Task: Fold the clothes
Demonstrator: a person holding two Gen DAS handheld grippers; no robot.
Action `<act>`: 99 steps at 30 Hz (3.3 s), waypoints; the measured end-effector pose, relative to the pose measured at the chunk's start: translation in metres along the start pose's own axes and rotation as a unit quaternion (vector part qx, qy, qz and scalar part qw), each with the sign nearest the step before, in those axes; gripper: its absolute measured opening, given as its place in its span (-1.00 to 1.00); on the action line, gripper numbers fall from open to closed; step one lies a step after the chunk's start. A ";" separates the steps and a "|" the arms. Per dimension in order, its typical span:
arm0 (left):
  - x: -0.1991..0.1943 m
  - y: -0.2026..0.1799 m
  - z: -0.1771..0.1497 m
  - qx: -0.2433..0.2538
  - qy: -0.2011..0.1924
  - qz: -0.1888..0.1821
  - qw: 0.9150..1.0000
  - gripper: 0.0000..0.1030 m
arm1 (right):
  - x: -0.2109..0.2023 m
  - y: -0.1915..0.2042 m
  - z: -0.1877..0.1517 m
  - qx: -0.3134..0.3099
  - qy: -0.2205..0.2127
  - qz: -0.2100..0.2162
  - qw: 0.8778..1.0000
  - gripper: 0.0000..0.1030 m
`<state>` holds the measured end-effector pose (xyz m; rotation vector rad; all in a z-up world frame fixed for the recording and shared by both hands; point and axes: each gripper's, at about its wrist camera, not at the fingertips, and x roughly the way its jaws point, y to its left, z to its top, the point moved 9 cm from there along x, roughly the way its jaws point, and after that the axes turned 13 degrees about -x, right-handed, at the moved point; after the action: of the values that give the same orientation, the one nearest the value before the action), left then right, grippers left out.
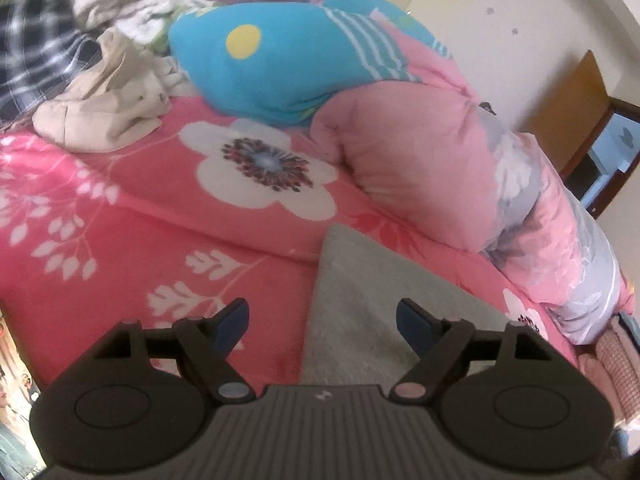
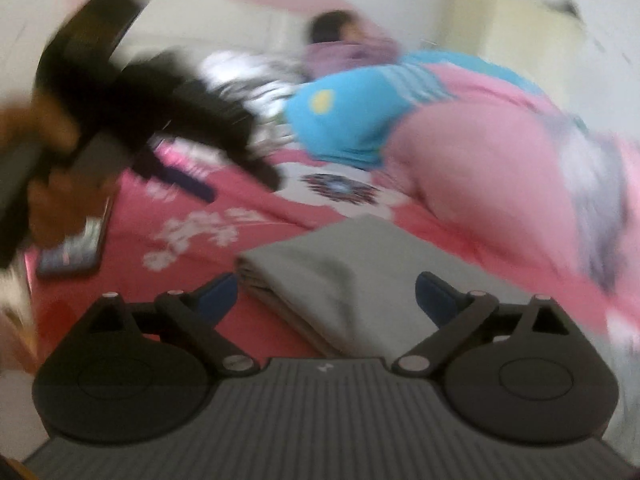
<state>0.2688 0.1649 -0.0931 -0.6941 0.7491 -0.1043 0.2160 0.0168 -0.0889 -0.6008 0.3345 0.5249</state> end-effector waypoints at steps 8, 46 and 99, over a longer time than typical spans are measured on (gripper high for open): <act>0.024 0.001 0.010 -0.021 0.032 0.006 0.999 0.59 | 0.070 0.028 -0.008 -0.096 0.077 0.017 0.992 0.92; 0.079 -0.289 -0.036 0.110 0.164 -0.110 0.974 -0.74 | -0.100 -0.125 -0.029 0.304 -0.162 -0.122 0.931 -0.67; 0.093 -0.198 -0.194 0.194 0.132 -0.154 0.960 0.16 | -0.254 -0.236 -0.220 0.478 -0.088 -0.205 0.850 -0.31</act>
<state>0.2397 -0.1235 -0.1275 -0.4187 0.8394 -0.6236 0.1068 -0.3761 -0.0420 0.3534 0.2412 -0.0443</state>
